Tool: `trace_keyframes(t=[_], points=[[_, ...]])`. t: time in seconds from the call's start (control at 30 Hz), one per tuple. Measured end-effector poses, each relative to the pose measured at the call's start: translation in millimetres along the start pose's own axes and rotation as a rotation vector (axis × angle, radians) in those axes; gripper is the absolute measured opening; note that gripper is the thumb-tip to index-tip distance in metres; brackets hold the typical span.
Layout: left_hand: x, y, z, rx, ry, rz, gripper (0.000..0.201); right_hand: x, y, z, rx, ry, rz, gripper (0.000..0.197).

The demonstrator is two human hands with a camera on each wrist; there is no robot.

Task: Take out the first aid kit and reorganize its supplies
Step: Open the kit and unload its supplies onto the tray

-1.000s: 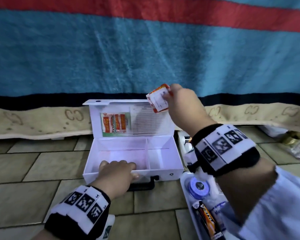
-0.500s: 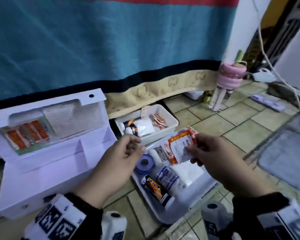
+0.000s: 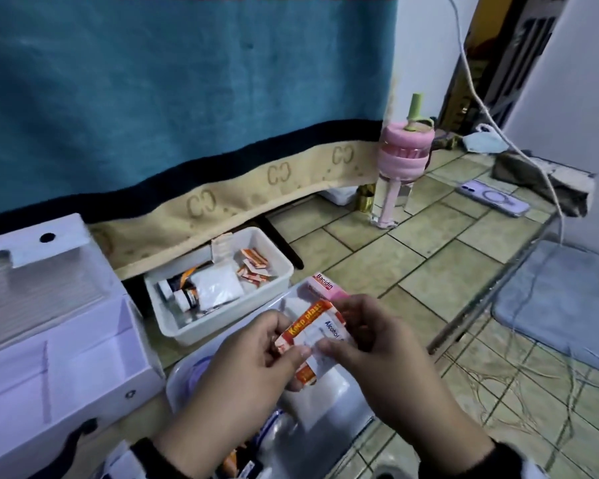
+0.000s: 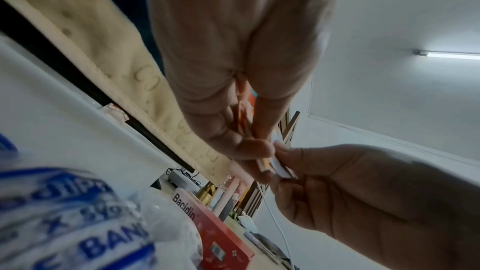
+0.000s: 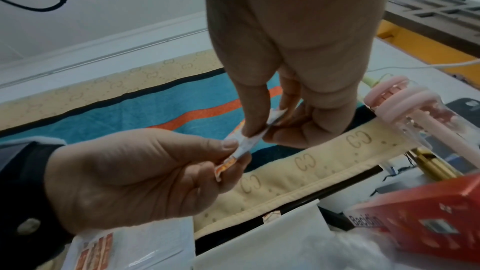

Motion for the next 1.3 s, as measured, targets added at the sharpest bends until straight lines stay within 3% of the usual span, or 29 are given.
trace_keyframes(t=[0.33,0.43,0.53,0.67,0.8,1.0,1.17,1.3], points=[[10.3,10.4,-1.5,-0.004,0.083,0.009,0.022,-6.5,6.1,5.4,0.037,-0.057,0.161,0.036],[13.5,20.1,-6.7,-0.011,0.109,0.009,0.021,-9.6,11.7,-1.1,-0.017,-0.068,0.129,0.025],[16.4,36.2,-10.2,-0.059,0.12,0.017,0.013,-28.4,20.2,-10.3,-0.076,-0.167,-0.003,0.005],[19.1,49.0,-15.1,-0.085,0.133,0.019,0.009,-55.4,12.1,-19.4,-0.04,-0.238,-0.38,0.022],[24.3,52.2,-18.8,-0.084,0.151,0.03,0.011,-56.3,-7.1,-22.1,-0.028,-0.191,-0.569,0.027],[26.1,51.6,-21.6,-0.064,0.174,0.042,0.013,-52.8,-18.9,-20.9,-0.049,-0.14,-0.462,0.025],[26.2,50.5,-21.1,-0.039,0.165,0.082,0.012,-53.9,25.0,-16.9,-0.319,-0.156,-0.161,0.013],[25.6,46.9,-21.7,-0.02,0.171,0.09,0.011,-72.5,41.0,-7.7,-0.398,-0.264,-0.036,0.012]])
Point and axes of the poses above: each hand's wrist, its own z-axis towards the middle knuckle, its own y-axis out of the back of the hand, x = y × z, the point moved 8 cm from there along z, towards the middle knuckle, and after that the axes turned 12 degrees about -y, right-handed, at the moved point
